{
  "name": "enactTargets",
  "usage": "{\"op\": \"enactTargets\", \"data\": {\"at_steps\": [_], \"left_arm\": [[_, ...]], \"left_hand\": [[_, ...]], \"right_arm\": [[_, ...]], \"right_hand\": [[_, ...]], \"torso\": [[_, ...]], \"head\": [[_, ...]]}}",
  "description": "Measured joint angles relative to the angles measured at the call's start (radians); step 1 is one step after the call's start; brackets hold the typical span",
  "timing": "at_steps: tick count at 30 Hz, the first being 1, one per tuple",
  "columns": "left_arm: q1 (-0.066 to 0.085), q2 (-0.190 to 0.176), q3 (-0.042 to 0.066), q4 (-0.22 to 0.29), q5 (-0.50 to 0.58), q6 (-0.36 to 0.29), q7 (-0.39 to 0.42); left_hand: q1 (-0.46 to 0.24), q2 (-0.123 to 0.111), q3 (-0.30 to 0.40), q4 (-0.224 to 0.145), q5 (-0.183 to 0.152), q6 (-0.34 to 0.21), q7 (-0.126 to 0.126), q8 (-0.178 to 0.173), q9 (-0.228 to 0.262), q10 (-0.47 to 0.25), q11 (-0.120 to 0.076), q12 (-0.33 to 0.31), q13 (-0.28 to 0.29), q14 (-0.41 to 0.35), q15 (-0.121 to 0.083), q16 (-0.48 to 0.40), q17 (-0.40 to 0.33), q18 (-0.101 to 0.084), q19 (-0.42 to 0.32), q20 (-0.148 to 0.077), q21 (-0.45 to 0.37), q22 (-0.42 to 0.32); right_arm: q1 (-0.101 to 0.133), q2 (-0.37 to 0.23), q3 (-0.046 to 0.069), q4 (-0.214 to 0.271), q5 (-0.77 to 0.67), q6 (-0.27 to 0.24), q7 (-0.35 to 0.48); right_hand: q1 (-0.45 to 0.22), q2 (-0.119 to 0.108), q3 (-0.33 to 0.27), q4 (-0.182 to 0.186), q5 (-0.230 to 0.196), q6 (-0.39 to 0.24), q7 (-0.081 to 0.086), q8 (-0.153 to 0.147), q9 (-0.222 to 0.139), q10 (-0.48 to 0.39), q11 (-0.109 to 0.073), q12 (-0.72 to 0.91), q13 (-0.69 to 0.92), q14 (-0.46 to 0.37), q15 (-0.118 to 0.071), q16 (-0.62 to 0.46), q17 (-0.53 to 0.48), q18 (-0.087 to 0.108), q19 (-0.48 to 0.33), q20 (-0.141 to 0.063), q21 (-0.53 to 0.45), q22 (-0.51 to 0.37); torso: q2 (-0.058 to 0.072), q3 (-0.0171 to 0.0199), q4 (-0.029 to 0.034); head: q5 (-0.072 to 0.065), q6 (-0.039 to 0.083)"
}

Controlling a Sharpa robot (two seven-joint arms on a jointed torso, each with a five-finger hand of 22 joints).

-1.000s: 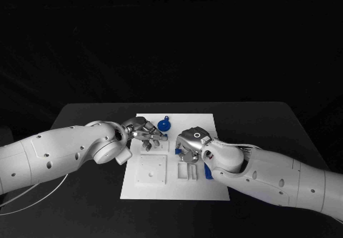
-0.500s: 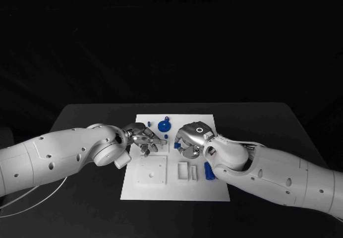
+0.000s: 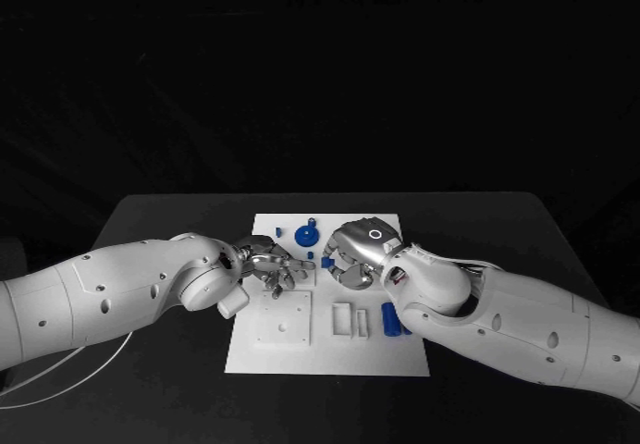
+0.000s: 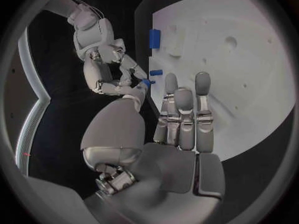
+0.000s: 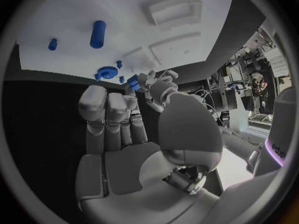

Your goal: Assemble the parts on the task board

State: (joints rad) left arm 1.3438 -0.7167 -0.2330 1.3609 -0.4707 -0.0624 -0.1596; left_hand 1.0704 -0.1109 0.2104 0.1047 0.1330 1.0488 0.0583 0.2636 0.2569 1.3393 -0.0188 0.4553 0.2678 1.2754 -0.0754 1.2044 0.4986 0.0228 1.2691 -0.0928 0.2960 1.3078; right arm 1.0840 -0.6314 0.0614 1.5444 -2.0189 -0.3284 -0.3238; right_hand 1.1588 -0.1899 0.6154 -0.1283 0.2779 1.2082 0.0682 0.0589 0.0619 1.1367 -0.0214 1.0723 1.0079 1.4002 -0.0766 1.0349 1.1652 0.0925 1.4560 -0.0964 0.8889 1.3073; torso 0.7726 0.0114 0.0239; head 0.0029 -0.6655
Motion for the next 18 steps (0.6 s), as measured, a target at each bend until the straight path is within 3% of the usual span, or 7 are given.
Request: {"op": "enactTargets", "data": {"at_steps": [1, 3, 5, 7, 11, 14, 18], "left_arm": [[-0.002, 0.001, 0.000, -0.002, 0.004, 0.000, 0.002], [-0.004, 0.003, 0.000, -0.005, 0.010, -0.001, 0.005], [-0.006, 0.005, 0.000, -0.007, 0.017, -0.001, 0.012], [-0.007, 0.006, 0.000, -0.008, 0.023, -0.001, 0.018], [-0.008, 0.008, 0.000, -0.008, 0.034, -0.001, 0.037], [-0.008, 0.009, 0.001, -0.008, 0.044, -0.001, 0.055], [-0.008, 0.009, 0.001, -0.007, 0.056, 0.000, 0.080]], "left_hand": [[-0.011, 0.001, 0.004, -0.004, 0.013, -0.032, -0.005, 0.057, 0.073, -0.021, -0.003, 0.041, 0.024, -0.002, -0.002, 0.002, 0.002, 0.000, -0.004, -0.004, 0.006, 0.000], [-0.029, -0.001, 0.014, -0.002, 0.017, -0.080, -0.008, 0.122, 0.178, -0.050, -0.004, 0.089, 0.044, -0.002, -0.002, 0.009, 0.003, 0.000, -0.006, -0.006, 0.016, 0.000], [-0.035, -0.006, 0.022, 0.004, 0.017, -0.101, -0.009, 0.143, 0.236, -0.063, -0.003, 0.111, 0.047, -0.002, -0.002, 0.011, 0.001, 0.000, -0.006, -0.006, 0.019, 0.000], [-0.044, -0.015, 0.028, 0.011, 0.017, -0.101, -0.009, 0.143, 0.257, -0.067, 0.000, 0.118, 0.046, -0.004, -0.004, 0.011, -0.001, 0.000, -0.012, -0.007, 0.019, 0.000], [-0.057, -0.010, -0.072, 0.049, 0.060, -0.106, -0.003, 0.136, 0.281, -0.076, 0.001, 0.123, 0.037, -0.011, 0.001, 0.012, -0.004, 0.000, -0.017, -0.002, 0.020, 0.000], [-0.047, -0.020, -0.086, 0.083, 0.056, -0.106, -0.003, 0.129, 0.290, -0.080, 0.005, 0.123, 0.030, -0.011, 0.001, 0.015, -0.006, 0.000, -0.017, -0.002, 0.023, 0.000], [-0.044, -0.031, -0.094, 0.094, 0.052, -0.111, 0.002, 0.119, 0.290, -0.091, 0.009, 0.123, 0.025, -0.015, 0.004, 0.015, -0.007, 0.000, -0.021, 0.001, 0.023, 0.000]], "right_arm": [[0.000, -0.001, 0.001, 0.004, 0.000, -0.001, -0.001], [0.000, -0.002, 0.003, 0.009, 0.000, -0.002, -0.001], [0.000, -0.003, 0.004, 0.013, 0.000, -0.002, -0.001], [0.000, -0.003, 0.004, 0.014, 0.000, -0.002, -0.001], [0.000, -0.003, 0.005, 0.016, 0.000, -0.002, -0.002], [0.000, -0.003, 0.005, 0.016, 0.001, -0.002, -0.002], [0.000, -0.002, 0.005, 0.016, 0.002, -0.002, -0.002]], "right_hand": [[0.000, 0.000, 0.000, 0.000, 0.000, 0.000, 0.000, 0.000, 0.000, 0.000, 0.000, 0.000, 0.000, 0.000, 0.000, 0.000, 0.000, 0.000, 0.000, 0.000, 0.000, 0.000], [0.000, 0.000, 0.000, 0.000, 0.000, 0.000, 0.000, 0.000, 0.000, 0.000, 0.000, 0.000, 0.000, 0.000, 0.000, 0.000, 0.000, 0.000, 0.000, 0.000, 0.000, 0.000], [0.000, 0.000, 0.000, 0.000, 0.000, 0.000, 0.000, 0.000, 0.000, 0.000, 0.000, 0.000, 0.000, 0.000, 0.000, 0.000, 0.000, 0.000, 0.000, 0.000, 0.000, 0.000], [0.000, 0.000, 0.000, 0.000, 0.000, 0.000, 0.000, 0.000, 0.000, 0.000, 0.000, 0.000, 0.000, 0.000, 0.000, 0.000, 0.000, 0.000, 0.000, 0.000, 0.000, 0.000], [0.000, 0.000, 0.000, 0.000, 0.000, 0.000, 0.000, 0.000, 0.000, 0.000, 0.000, 0.000, 0.000, 0.000, 0.000, 0.000, 0.000, 0.000, 0.000, 0.000, 0.000, 0.000], [0.000, 0.000, 0.000, 0.000, 0.000, 0.000, 0.000, 0.000, 0.000, 0.000, 0.000, 0.000, 0.000, 0.000, 0.000, 0.000, 0.000, 0.000, 0.000, 0.000, 0.000, 0.000], [0.000, 0.000, 0.000, 0.000, 0.000, 0.000, 0.000, 0.000, 0.000, 0.000, 0.000, 0.000, 0.000, 0.000, 0.000, 0.000, 0.000, 0.000, 0.000, 0.000, 0.000, 0.000]], "torso": [[0.000, -0.0001, 0.0001], [0.000, -0.0004, 0.0001], [0.000, -0.0006, 0.0006], [0.001, -0.0008, 0.0007], [0.001, -0.0012, 0.0012], [0.001, -0.0012, 0.0016], [0.001, -0.0012, 0.0018]], "head": [[0.000, 0.000], [-0.001, 0.000], [-0.002, 0.000], [-0.003, -0.001], [-0.003, -0.001], [-0.004, -0.001], [-0.005, -0.002]]}}
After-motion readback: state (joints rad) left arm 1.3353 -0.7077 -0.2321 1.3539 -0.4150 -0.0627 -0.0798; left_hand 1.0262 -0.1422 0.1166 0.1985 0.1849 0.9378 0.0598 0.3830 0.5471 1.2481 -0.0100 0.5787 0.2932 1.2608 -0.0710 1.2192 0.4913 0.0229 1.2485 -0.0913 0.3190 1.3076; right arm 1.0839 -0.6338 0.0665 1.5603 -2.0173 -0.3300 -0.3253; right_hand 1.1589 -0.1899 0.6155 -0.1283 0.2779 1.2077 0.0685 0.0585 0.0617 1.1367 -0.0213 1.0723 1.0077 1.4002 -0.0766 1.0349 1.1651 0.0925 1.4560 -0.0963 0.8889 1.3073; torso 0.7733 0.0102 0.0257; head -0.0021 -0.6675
